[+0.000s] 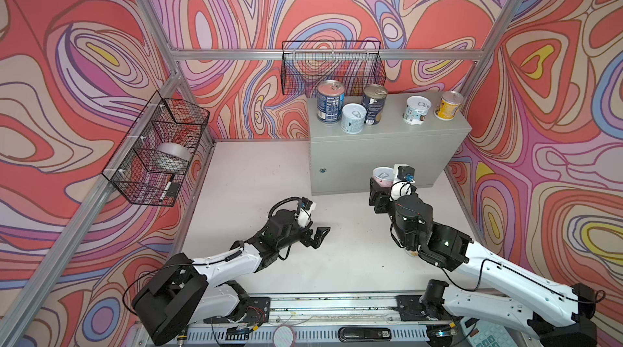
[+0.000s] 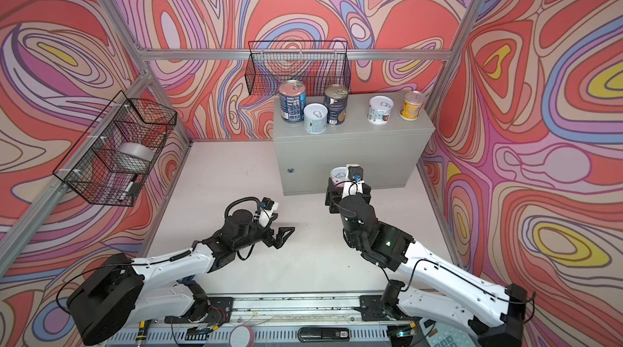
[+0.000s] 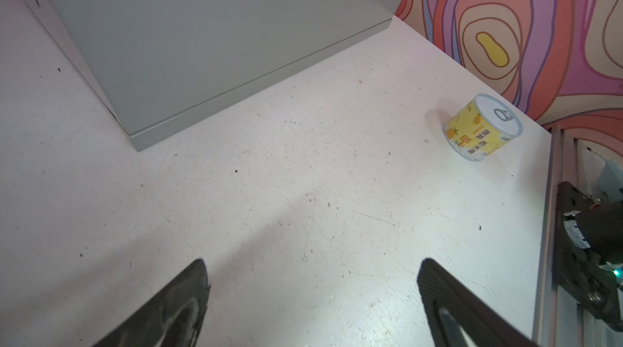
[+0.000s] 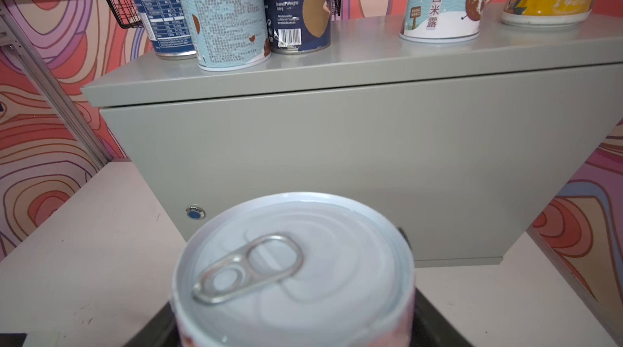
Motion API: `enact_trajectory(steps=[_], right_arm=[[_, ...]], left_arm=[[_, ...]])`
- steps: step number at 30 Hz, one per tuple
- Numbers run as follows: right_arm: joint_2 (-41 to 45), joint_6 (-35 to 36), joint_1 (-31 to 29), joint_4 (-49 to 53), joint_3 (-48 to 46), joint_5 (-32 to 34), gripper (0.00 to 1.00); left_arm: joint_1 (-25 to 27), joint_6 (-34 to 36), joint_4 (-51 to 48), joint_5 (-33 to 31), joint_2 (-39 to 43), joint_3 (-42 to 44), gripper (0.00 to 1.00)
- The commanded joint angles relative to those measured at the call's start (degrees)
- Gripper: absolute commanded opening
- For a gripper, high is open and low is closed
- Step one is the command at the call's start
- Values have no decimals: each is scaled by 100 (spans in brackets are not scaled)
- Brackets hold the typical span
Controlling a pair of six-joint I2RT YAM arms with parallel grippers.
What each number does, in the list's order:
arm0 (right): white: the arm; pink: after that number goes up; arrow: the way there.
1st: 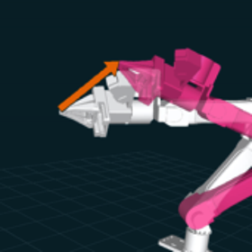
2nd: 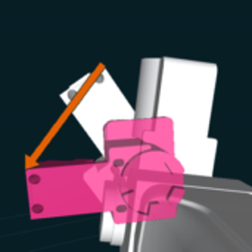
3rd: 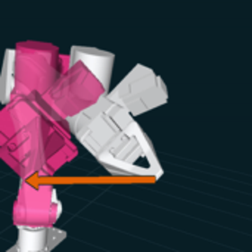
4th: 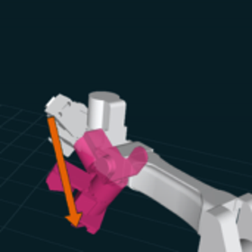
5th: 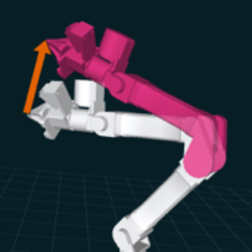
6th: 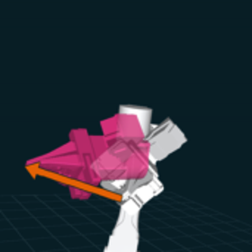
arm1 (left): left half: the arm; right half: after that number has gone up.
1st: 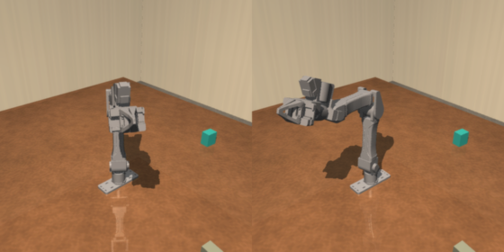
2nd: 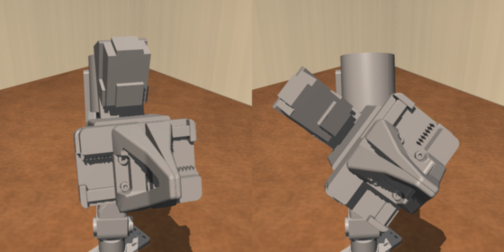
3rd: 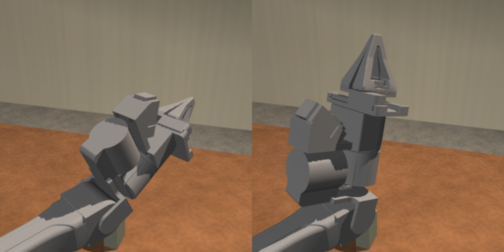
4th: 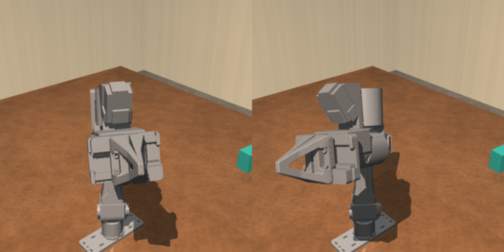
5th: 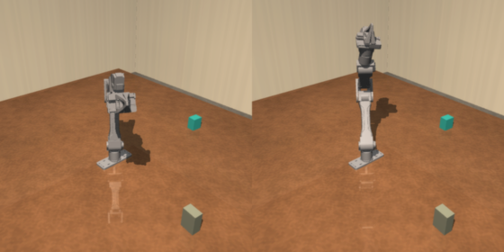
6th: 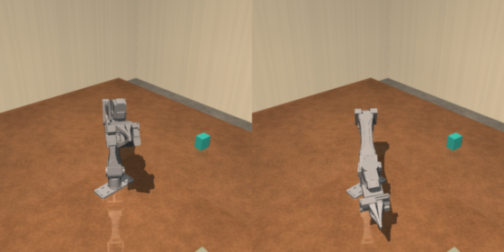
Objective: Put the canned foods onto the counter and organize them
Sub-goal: 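Raise the pink can with the right gripper over the cabinet top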
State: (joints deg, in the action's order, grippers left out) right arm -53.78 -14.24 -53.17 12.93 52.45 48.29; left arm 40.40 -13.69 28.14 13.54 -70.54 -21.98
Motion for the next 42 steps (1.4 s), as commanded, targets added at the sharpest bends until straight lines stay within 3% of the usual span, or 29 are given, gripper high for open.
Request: enact_trajectory(steps=[1, 6, 10, 16, 19, 28, 34, 42], right_arm=[[-56, 457, 54, -410, 590, 172, 61], [-163, 851, 331, -616, 873, 33, 62], [-444, 641, 1105, -109, 1329, -515, 62], [-790, 947, 1937, -199, 1681, -1310, 63], [-951, 851, 2455, -137, 1846, -1900, 63], [-1183, 378, 3248, 113, 2459, -3047, 64], [-1293, 7, 3392, 148, 2674, -3339, 64], [-1500, 131, 3392, -109, 2777, -3430, 64]], left_arm=[[-15, -11, 131, 65, -56, -96, 100], [-15, -19, 147, 26, -82, -96, 100], [-15, -28, 131, 58, -111, -110, 100], [-15, -11, 103, 27, -74, -98, 100], [-15, -2, 91, 2, -74, -105, 100], [-15, -76, 110, 69, -133, -114, 100], [-15, -116, 162, 9, -75, -64, 100], [-15, -133, 169, -21, -63, -52, 100]])
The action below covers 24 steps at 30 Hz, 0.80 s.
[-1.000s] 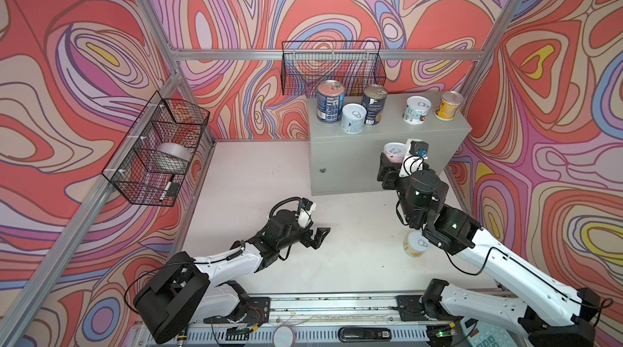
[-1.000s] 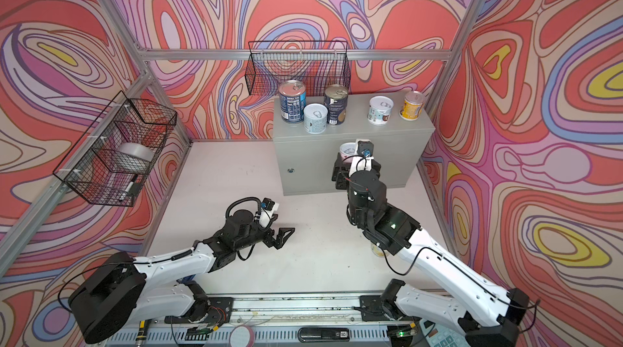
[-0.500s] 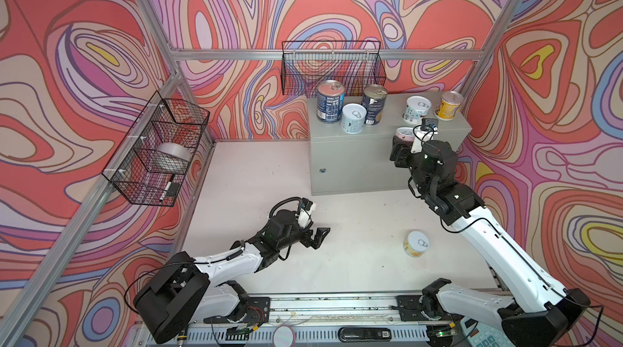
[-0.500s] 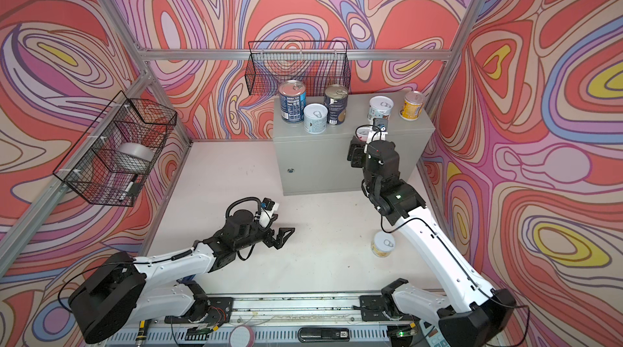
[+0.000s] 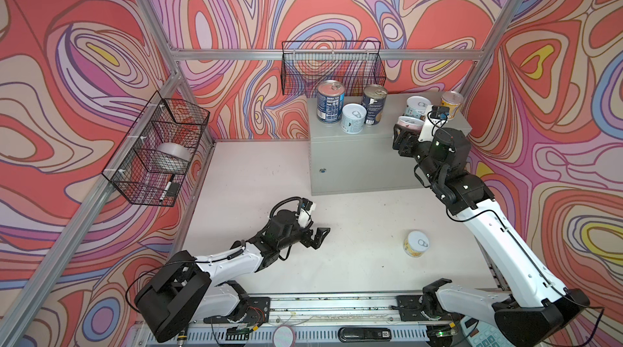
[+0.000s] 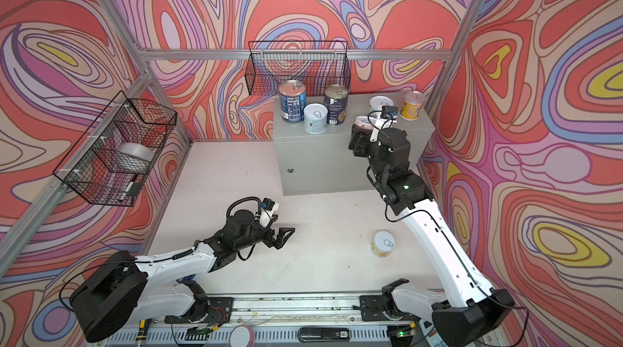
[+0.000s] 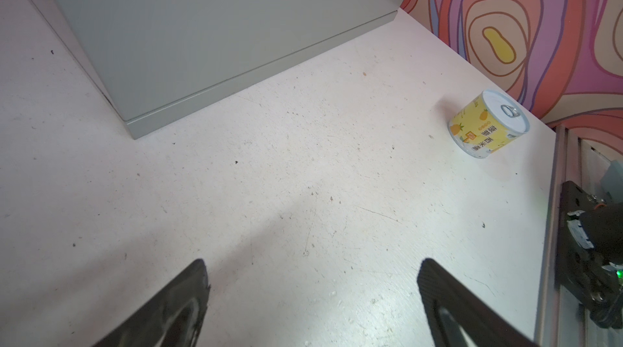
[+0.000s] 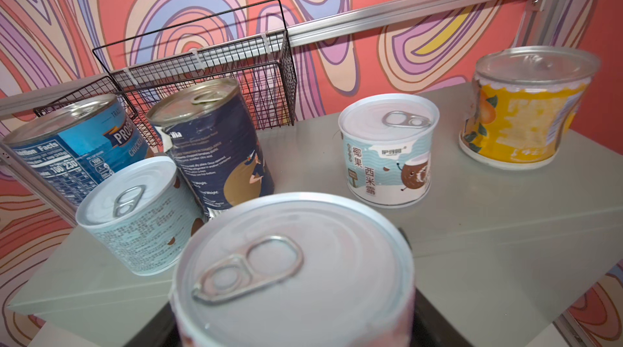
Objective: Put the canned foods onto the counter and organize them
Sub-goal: 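Raise the pink can with the right gripper over the cabinet top, then lower the pink can beside the white can and open the right gripper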
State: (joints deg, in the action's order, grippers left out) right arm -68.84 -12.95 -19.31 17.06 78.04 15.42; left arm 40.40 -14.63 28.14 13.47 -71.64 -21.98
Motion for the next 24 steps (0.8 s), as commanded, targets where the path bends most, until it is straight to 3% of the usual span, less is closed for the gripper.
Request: enact_trajectory(steps=[1, 18, 24], right_arm=[[2, 20, 6, -611, 183, -162, 64], [-127, 544, 7, -2121, -382, -397, 64], [-324, 722, 7, -2371, -404, -196, 64]], left_arm=[[-14, -40, 170, -5, 38, -53, 100], [-15, -48, 170, -22, -26, -71, 100], [-15, -37, 157, -38, -17, -77, 100]])
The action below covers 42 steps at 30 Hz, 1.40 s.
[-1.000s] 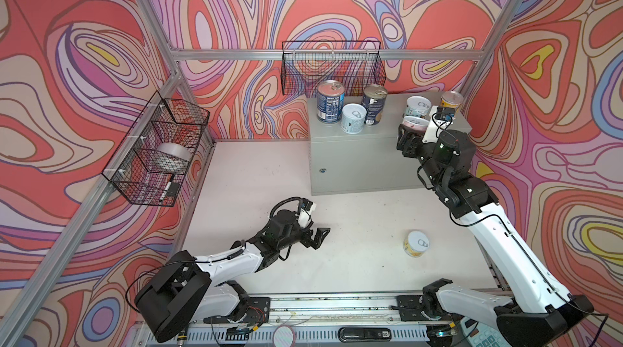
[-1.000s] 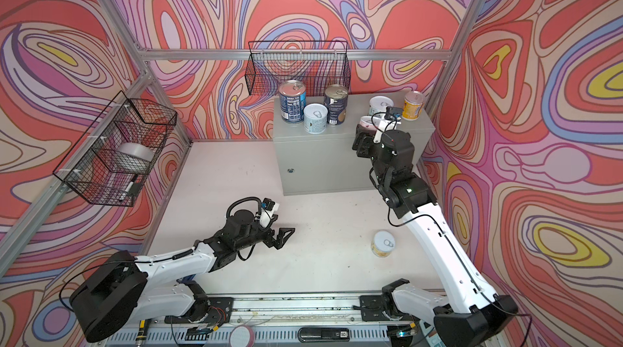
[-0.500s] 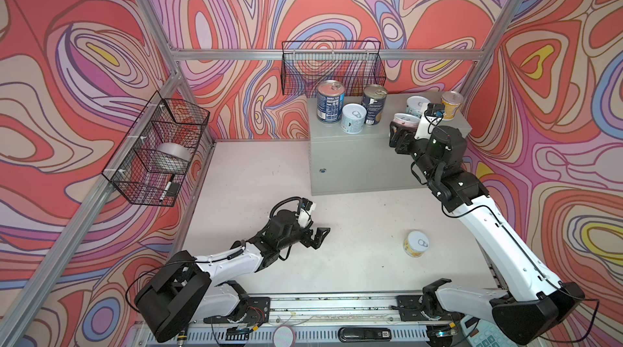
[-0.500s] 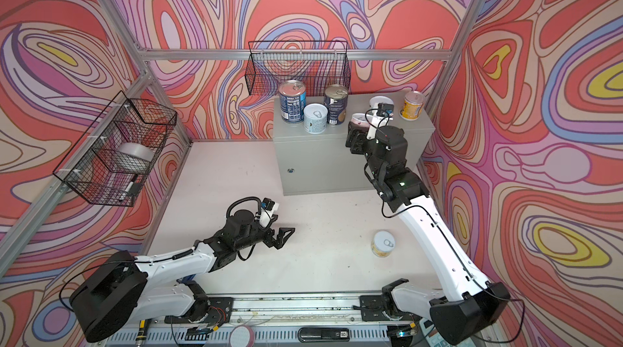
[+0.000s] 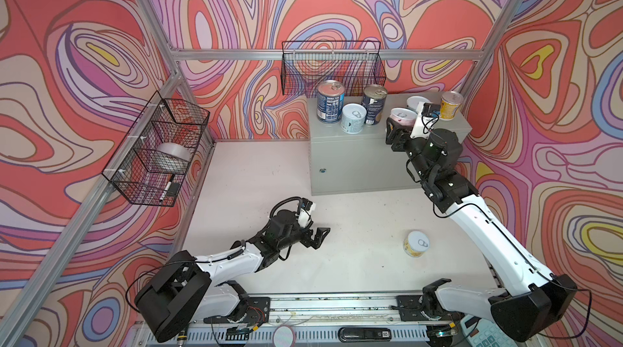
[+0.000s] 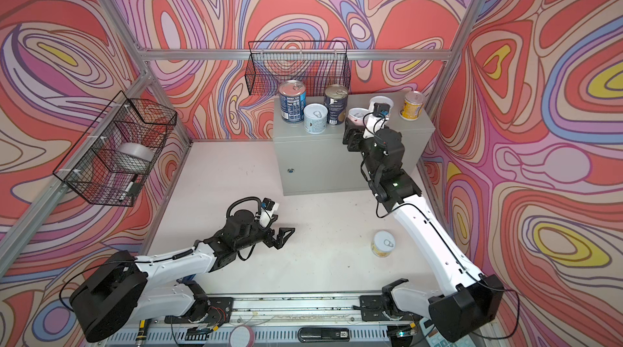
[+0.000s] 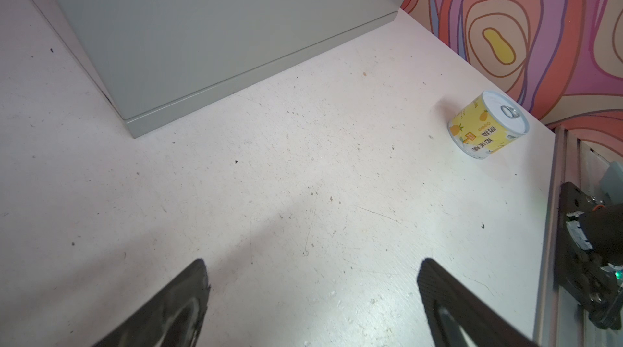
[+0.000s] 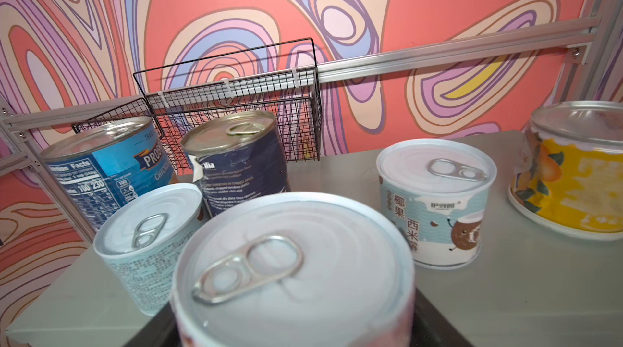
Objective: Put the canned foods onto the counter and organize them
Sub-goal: 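Lower the pink can beside the white can and open the right gripper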
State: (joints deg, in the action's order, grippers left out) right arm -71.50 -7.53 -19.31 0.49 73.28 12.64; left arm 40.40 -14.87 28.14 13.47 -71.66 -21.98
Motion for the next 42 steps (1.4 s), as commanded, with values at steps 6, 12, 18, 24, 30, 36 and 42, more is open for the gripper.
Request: enact_trajectory(steps=[6, 12, 18, 24, 30, 36, 42], right_arm=[[-331, 254, 15, -790, 208, 132, 64], [-501, 193, 50, -867, 304, 253, 64], [-710, 114, 118, -771, 455, 446, 64], [-812, 119, 173, -818, 452, 670, 64], [-950, 316, 173, -961, 438, 838, 64], [-1120, 429, 182, -1028, 503, 949, 64], [-1301, 539, 182, -1117, 593, 991, 65]], left_arm=[[-15, -7, 132, -42, -37, -87, 100], [-15, 18, 106, -61, -32, -92, 100], [-14, 46, 70, -79, -41, -105, 100], [-15, 55, 59, -101, -58, -114, 100], [-15, 72, 34, -90, -85, -131, 100], [-15, 72, 25, -94, -85, -140, 100], [-13, 64, 28, -99, -103, -140, 100]])
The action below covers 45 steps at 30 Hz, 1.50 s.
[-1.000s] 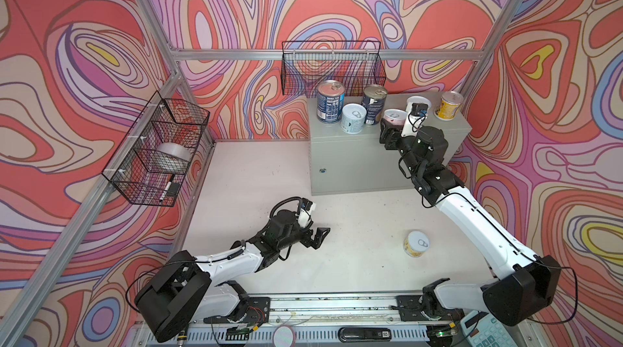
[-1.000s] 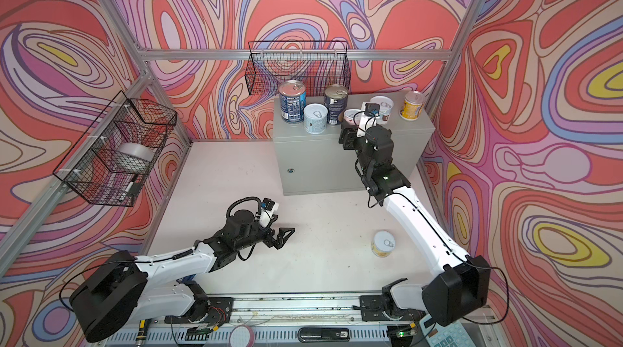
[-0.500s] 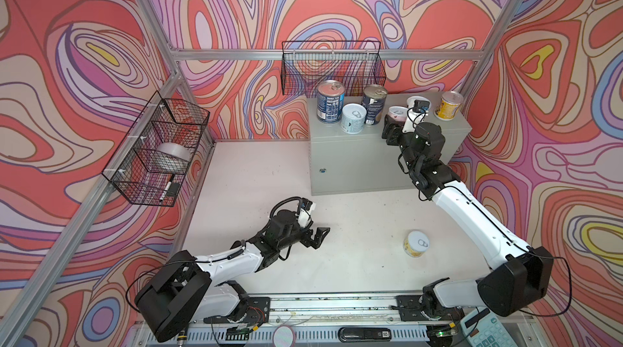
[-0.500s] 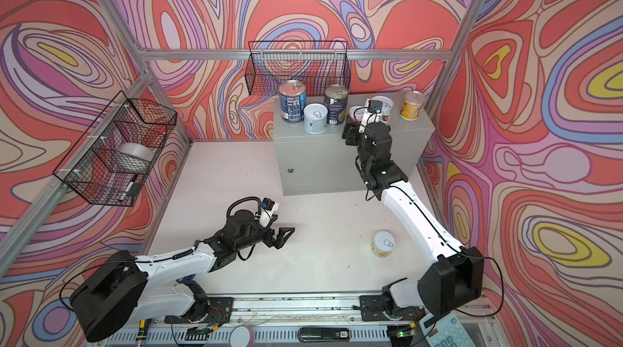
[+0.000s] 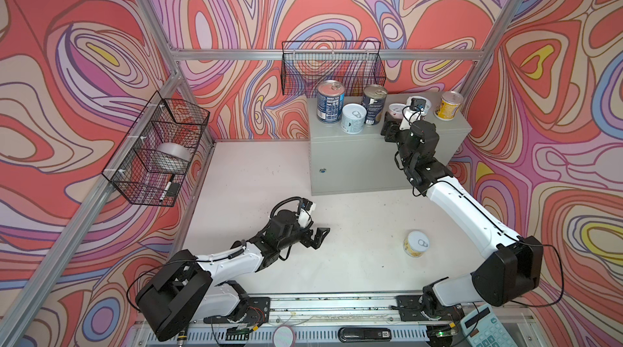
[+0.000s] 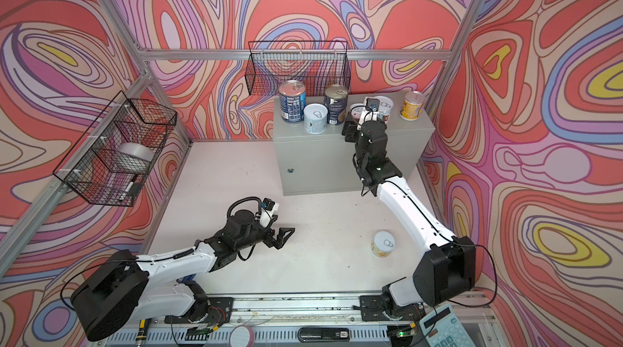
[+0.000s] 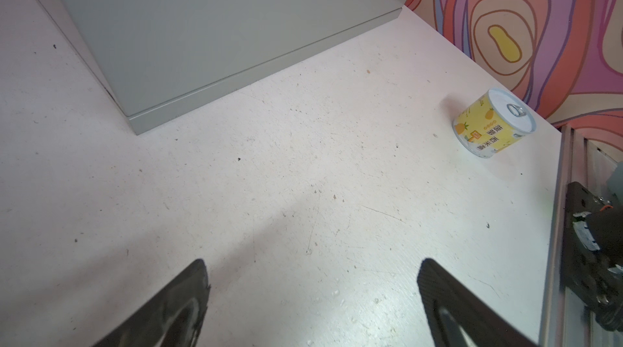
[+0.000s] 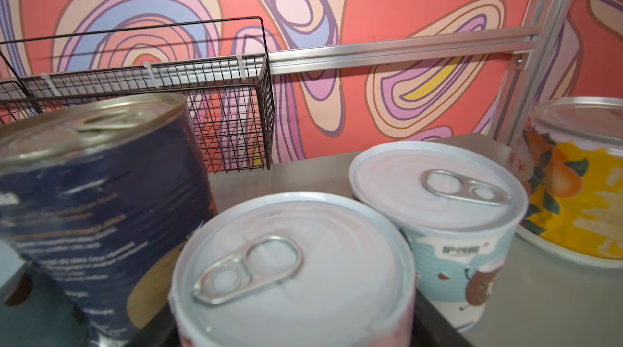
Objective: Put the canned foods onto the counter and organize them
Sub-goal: 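Lower the pink can beside the white can and open the right gripper, then draw the right gripper back while the left gripper moves toward the yellow can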
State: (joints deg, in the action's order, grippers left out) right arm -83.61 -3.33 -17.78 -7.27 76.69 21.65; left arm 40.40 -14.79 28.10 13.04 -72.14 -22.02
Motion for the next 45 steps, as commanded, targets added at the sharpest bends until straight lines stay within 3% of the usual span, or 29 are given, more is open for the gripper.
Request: enact_trajectory(steps=[1, 11, 16, 21, 27, 37, 45], right_arm=[[-131, 131, 29, -355, 288, 67, 65], [-370, 294, 35, -494, 383, 125, 69], [-344, 260, 36, -517, 330, 83, 88], [-229, 333, 37, -727, 184, -348, 96], [73, 456, 40, -943, -51, -872, 96], [578, 405, 38, -734, -327, -719, 96], [1580, 273, 37, 94, -736, -882, 95]], left_arm=[[-15, 55, 32, -41, -55, -144, 100], [-15, 21, 28, -60, -81, -145, 100], [-15, -16, 60, -63, -106, -138, 100], [-15, 1, 97, 8, -144, -145, 100], [-15, -15, 130, 20, -168, -136, 100], [-15, -38, 63, 171, -318, -243, 100], [-15, 37, 53, 243, -302, -245, 100]])
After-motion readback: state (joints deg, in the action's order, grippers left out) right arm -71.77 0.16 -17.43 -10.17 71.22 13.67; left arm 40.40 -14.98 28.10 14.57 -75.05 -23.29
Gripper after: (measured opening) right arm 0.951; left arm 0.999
